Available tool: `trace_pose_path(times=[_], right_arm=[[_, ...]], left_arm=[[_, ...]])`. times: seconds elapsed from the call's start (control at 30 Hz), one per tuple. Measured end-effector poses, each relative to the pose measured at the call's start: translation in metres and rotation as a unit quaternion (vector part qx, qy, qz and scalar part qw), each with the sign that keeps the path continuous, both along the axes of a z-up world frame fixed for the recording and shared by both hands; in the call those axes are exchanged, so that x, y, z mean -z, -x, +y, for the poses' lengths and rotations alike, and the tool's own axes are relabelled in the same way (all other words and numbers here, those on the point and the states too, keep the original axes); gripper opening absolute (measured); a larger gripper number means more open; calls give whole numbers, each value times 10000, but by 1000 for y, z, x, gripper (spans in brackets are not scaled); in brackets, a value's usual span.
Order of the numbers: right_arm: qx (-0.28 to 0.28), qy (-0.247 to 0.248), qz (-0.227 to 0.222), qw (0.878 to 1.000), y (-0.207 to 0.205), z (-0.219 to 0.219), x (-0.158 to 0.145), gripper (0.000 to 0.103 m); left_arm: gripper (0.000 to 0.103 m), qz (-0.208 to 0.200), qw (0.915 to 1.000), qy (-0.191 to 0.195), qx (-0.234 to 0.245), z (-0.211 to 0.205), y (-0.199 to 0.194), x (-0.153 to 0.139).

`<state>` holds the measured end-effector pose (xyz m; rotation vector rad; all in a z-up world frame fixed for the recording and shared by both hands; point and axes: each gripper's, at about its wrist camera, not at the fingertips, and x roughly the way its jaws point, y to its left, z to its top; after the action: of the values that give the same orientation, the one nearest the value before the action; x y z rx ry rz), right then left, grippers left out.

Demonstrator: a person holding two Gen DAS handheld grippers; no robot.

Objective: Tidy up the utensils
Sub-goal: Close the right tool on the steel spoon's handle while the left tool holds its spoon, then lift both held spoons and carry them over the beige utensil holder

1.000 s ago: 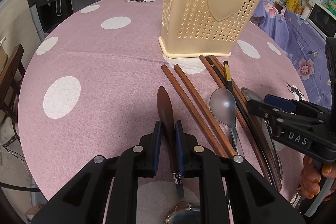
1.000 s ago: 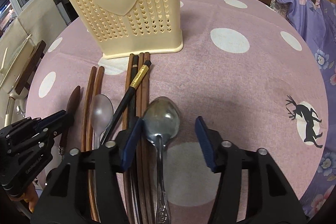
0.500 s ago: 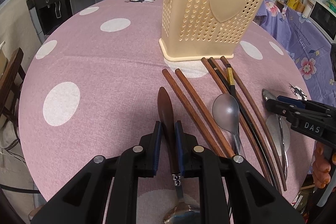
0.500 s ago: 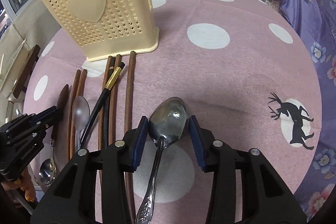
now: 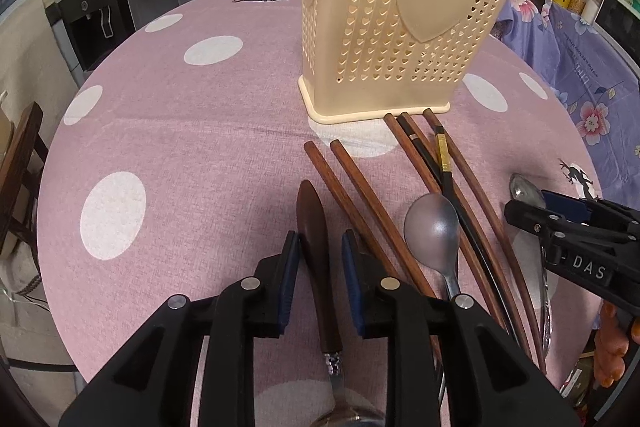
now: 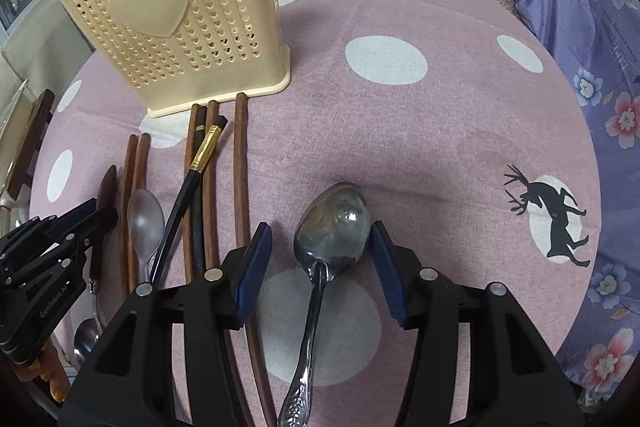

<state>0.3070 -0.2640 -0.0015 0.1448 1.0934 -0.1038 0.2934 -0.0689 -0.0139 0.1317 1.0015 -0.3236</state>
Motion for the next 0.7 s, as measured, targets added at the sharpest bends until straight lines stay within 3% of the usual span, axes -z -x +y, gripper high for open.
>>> trace_pose_path(times=[0.1,0.23,0.47,0.7], right_arm=[[29,157,29,9999,-5,2,-1,37],[37,154,53,9999,-7,0,-1,37],[0,-196,-14,9998,-10,-11,-5,36],[-198,-313,-591,9976,2,-15,-33,36]], left_arm=[[23,-4,10000,-51,-22,-2,-4,0],[17,-73,9998,-158,-75,-2,-7,0],[17,-59,9998,-87,-188,-1,-12,-1],[16,-347,9986,233,-321,10,-7,-23]])
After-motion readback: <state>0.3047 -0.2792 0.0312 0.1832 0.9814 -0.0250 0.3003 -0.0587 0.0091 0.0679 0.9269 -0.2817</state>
